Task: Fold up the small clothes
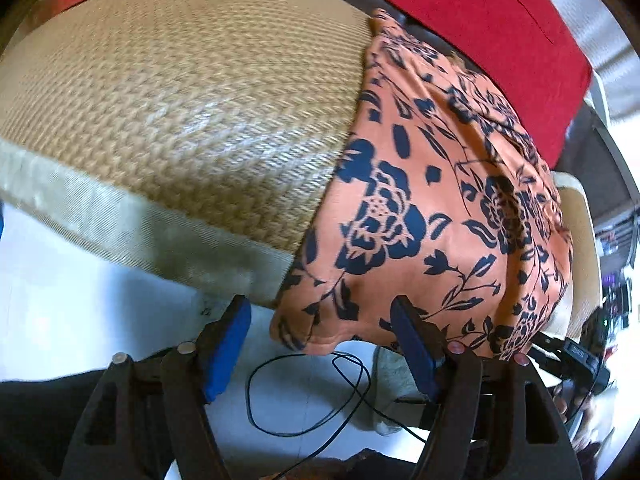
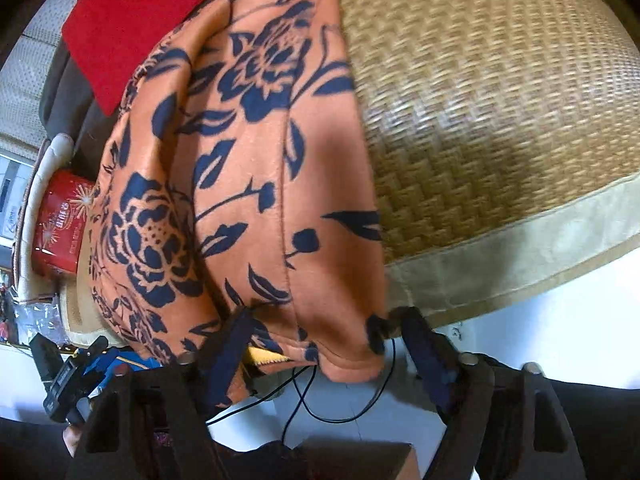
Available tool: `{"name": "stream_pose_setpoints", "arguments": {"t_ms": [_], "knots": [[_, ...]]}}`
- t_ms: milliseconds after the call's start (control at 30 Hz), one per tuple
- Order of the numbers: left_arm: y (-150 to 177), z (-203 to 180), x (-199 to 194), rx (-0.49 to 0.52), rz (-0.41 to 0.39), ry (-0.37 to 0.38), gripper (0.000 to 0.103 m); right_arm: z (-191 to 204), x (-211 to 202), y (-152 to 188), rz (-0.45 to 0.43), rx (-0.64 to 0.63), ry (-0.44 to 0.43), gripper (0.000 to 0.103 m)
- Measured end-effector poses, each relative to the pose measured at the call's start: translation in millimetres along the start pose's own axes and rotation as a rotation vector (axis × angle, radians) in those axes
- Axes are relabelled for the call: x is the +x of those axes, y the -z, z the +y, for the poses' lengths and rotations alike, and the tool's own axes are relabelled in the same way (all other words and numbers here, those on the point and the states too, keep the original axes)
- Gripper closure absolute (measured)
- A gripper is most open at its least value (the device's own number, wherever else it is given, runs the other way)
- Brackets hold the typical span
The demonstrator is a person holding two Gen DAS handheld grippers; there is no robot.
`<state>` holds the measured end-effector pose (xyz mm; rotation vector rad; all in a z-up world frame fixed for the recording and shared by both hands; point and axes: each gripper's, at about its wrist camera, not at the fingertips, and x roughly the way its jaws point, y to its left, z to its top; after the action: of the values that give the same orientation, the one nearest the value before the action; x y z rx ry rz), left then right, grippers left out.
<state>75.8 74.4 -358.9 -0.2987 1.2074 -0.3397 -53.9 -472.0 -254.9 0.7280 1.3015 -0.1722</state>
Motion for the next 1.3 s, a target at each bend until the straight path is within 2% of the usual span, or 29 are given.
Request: {"name": "stream_pose_setpoints", "arguments": {"t_ms": [33,67,100,133,233,300,367,400,433,467,500,600,700,733,767,800,833,867,900,933,1000,1067,1167,1300], "knots": [[-1,-1,3,0.006,0.003,0.012,0.057,3,6,-1,0.014,-0.013,0.009,0.070],[0,-2,8,0.014,0.014,0.021,0.067,6,13,-3,0.015,-0.019,0.008,0.071],[1,-3,14,0.026,0.032,0.018,0.084,9,14,-4,0.008,-0.026,0.008,0.081],[5,-5,19,0.031,0.043,0.018,0.097,14,10,-3,0.000,-0.049,0.007,0.093],[11,-7,21,0.031,0.042,0.045,0.098,25,-10,2,-0.070,-0.105,0.015,0.093],[12,-5,18,0.028,0.022,0.038,0.097,17,-24,4,-0.103,-0.077,0.003,0.093],[11,-1,20,0.002,0.024,0.039,0.091,3,-34,4,-0.121,-0.041,-0.003,0.093],[11,2,21,-0.011,0.036,0.050,0.075,-3,-38,6,-0.123,-0.021,-0.007,0.093],[10,4,23,-0.025,0.049,0.054,0.049,-10,-40,6,-0.120,0.002,-0.024,0.093],[11,4,25,-0.032,0.051,0.048,0.038,-13,-36,4,-0.104,0.018,-0.054,0.092],[12,2,25,-0.028,0.037,0.033,0.029,-16,-32,2,-0.082,0.025,-0.070,0.088],[8,-13,32,0.005,0.026,0.050,0.029,-18,-17,0,-0.038,0.038,-0.038,0.083],[10,-17,41,0.013,0.045,0.071,0.032,-18,-1,-4,-0.018,0.072,-0.015,0.065],[11,-16,45,0.006,0.054,0.085,0.050,-18,4,-5,-0.017,0.084,-0.015,0.045],[12,-16,49,0.001,0.066,0.102,0.063,-21,8,-6,-0.021,0.099,-0.010,0.034],[12,-16,51,0.001,0.073,0.109,0.086,-23,8,-7,-0.031,0.106,-0.011,0.029],[14,-16,54,0.002,0.076,0.114,0.091,-20,11,-10,-0.049,0.110,-0.020,0.029],[14,-16,54,0.002,0.074,0.124,0.092,-18,13,-11,-0.067,0.105,-0.045,0.031],[10,-15,51,0.003,0.074,0.134,0.096,-14,15,-12,-0.068,0.072,-0.065,0.046],[14,-11,47,0.007,0.070,0.146,0.097,-10,18,-13,-0.062,0.047,-0.049,0.077],[14,-12,41,0.015,0.065,0.173,0.097,1,20,-10,-0.057,-0.016,0.000,0.094],[13,-20,31,0.020,0.056,0.231,0.098,9,8,-7,-0.094,-0.037,-0.023,0.094],[11,-33,2,0.067,0.023,0.302,0.098,14,-27,-9,-0.181,-0.044,-0.108,0.094],[-12,-55,-42,0.126,-0.043,0.391,0.098,21,-70,-27,-0.262,-0.039,-0.225,0.094]]}}
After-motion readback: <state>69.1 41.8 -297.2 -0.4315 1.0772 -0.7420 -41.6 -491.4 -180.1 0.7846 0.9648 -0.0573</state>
